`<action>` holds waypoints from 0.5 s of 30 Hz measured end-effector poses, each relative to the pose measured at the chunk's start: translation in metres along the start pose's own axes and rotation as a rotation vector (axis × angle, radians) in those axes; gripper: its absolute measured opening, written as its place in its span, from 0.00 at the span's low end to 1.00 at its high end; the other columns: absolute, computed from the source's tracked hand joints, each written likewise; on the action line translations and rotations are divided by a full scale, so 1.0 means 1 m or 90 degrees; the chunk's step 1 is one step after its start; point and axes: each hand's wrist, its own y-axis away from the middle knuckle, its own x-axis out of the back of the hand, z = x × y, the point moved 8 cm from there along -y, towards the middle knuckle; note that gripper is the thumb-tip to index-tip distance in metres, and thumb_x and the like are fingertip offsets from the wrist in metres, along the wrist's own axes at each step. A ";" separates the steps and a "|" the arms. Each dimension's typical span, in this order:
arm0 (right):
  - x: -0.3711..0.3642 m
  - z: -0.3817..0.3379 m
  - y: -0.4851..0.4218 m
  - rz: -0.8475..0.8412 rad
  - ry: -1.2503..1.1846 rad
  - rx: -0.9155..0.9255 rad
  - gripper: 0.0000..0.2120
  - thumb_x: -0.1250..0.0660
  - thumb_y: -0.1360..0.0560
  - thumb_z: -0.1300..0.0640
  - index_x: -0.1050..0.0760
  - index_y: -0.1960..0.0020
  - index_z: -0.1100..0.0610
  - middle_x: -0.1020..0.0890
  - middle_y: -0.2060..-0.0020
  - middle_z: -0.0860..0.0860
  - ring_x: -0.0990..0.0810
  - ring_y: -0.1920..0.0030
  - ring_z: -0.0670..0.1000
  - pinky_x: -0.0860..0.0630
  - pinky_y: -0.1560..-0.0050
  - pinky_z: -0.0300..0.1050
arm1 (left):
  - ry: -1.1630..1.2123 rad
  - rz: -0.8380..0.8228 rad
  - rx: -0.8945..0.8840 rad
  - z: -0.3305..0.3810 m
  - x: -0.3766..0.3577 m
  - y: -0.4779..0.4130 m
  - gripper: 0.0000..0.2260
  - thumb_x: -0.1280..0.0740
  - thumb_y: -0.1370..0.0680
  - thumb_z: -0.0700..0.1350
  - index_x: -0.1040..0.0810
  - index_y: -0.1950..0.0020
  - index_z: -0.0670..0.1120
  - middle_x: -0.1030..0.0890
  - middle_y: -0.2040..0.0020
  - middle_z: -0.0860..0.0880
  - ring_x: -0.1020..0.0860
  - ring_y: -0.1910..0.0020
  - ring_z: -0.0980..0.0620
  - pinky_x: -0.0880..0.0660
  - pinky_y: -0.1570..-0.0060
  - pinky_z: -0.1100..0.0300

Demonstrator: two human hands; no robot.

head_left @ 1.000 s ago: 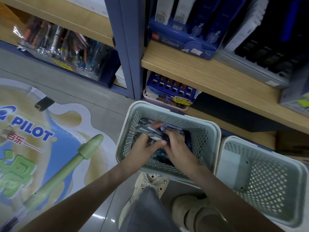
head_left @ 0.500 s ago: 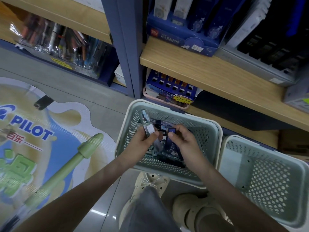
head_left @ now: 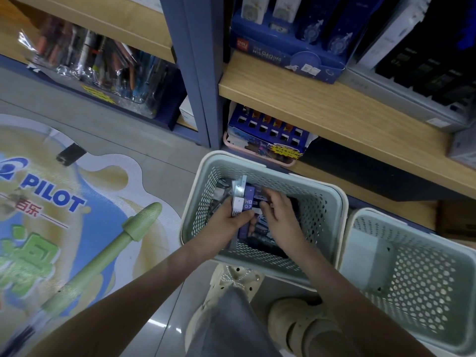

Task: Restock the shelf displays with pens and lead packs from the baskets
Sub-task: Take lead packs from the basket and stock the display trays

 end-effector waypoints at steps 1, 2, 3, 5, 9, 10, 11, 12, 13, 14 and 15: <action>-0.006 0.011 -0.001 -0.019 0.149 0.016 0.23 0.39 0.20 0.58 0.39 0.27 0.57 0.32 0.33 0.54 0.35 0.35 0.50 0.37 0.33 0.50 | 0.020 0.016 0.013 -0.001 0.003 -0.001 0.08 0.38 0.19 0.36 0.29 0.40 0.39 0.21 0.63 0.47 0.22 0.65 0.53 0.23 0.62 0.60; -0.014 0.026 -0.003 -0.064 0.257 -0.001 0.29 0.39 0.21 0.57 0.46 0.24 0.58 0.38 0.28 0.55 0.40 0.30 0.53 0.41 0.30 0.52 | 0.036 0.033 0.025 -0.004 0.006 -0.002 0.06 0.38 0.19 0.36 0.29 0.42 0.40 0.21 0.63 0.47 0.22 0.65 0.53 0.22 0.62 0.60; -0.021 0.040 -0.004 -0.114 0.328 -0.032 0.33 0.39 0.21 0.55 0.53 0.22 0.57 0.45 0.25 0.54 0.45 0.27 0.55 0.45 0.28 0.53 | 0.047 0.048 0.035 -0.007 0.009 -0.003 0.04 0.38 0.19 0.36 0.29 0.45 0.41 0.21 0.62 0.47 0.22 0.65 0.53 0.22 0.62 0.60; -0.031 0.055 -0.008 -0.171 0.415 -0.049 0.39 0.38 0.22 0.54 0.61 0.22 0.57 0.51 0.24 0.54 0.50 0.25 0.56 0.49 0.27 0.52 | 0.057 0.078 0.049 -0.011 0.016 -0.004 0.01 0.38 0.19 0.37 0.29 0.49 0.40 0.21 0.62 0.47 0.22 0.65 0.52 0.23 0.63 0.60; -0.041 0.059 -0.019 -0.179 0.556 0.001 0.44 0.32 0.25 0.59 0.61 0.23 0.62 0.44 0.27 0.58 0.43 0.28 0.59 0.43 0.30 0.51 | 0.105 0.126 0.074 -0.018 0.025 -0.007 0.05 0.37 0.19 0.38 0.30 0.45 0.38 0.21 0.61 0.45 0.22 0.67 0.53 0.24 0.64 0.61; -0.042 0.058 -0.020 -0.175 0.573 0.015 0.45 0.31 0.27 0.60 0.58 0.23 0.63 0.42 0.28 0.58 0.41 0.30 0.59 0.41 0.31 0.51 | 0.102 0.133 0.074 -0.019 0.027 -0.008 0.06 0.38 0.19 0.38 0.30 0.45 0.38 0.20 0.61 0.45 0.22 0.67 0.53 0.23 0.64 0.60; -0.044 0.058 -0.020 -0.185 0.596 0.024 0.46 0.28 0.30 0.61 0.54 0.23 0.63 0.39 0.30 0.59 0.38 0.31 0.60 0.39 0.32 0.51 | 0.096 0.136 0.069 -0.018 0.028 -0.008 0.06 0.38 0.19 0.39 0.29 0.44 0.38 0.20 0.61 0.45 0.22 0.67 0.52 0.23 0.63 0.59; -0.046 0.058 -0.020 -0.190 0.616 0.041 0.46 0.26 0.34 0.62 0.48 0.24 0.64 0.35 0.33 0.59 0.35 0.34 0.60 0.36 0.35 0.52 | 0.091 0.139 0.061 -0.018 0.029 -0.008 0.05 0.38 0.19 0.39 0.29 0.44 0.38 0.20 0.62 0.46 0.22 0.67 0.52 0.23 0.62 0.58; -0.047 0.058 -0.020 -0.176 0.627 0.061 0.45 0.23 0.39 0.64 0.40 0.27 0.65 0.30 0.36 0.60 0.31 0.37 0.60 0.31 0.39 0.52 | 0.090 0.142 0.054 -0.017 0.029 -0.008 0.05 0.38 0.19 0.39 0.29 0.44 0.39 0.20 0.62 0.46 0.22 0.66 0.52 0.23 0.61 0.57; -0.046 0.056 -0.020 -0.151 0.618 0.078 0.44 0.22 0.44 0.66 0.33 0.31 0.64 0.27 0.40 0.60 0.29 0.41 0.60 0.28 0.43 0.53 | 0.090 0.148 0.049 -0.017 0.030 -0.008 0.05 0.38 0.19 0.38 0.29 0.44 0.39 0.20 0.62 0.47 0.22 0.66 0.52 0.23 0.61 0.57; -0.045 0.053 -0.021 -0.134 0.609 0.088 0.42 0.21 0.47 0.67 0.30 0.34 0.64 0.25 0.42 0.61 0.28 0.42 0.60 0.26 0.45 0.53 | 0.090 0.154 0.047 -0.017 0.031 -0.009 0.05 0.38 0.19 0.38 0.29 0.44 0.40 0.20 0.62 0.47 0.22 0.66 0.53 0.22 0.61 0.58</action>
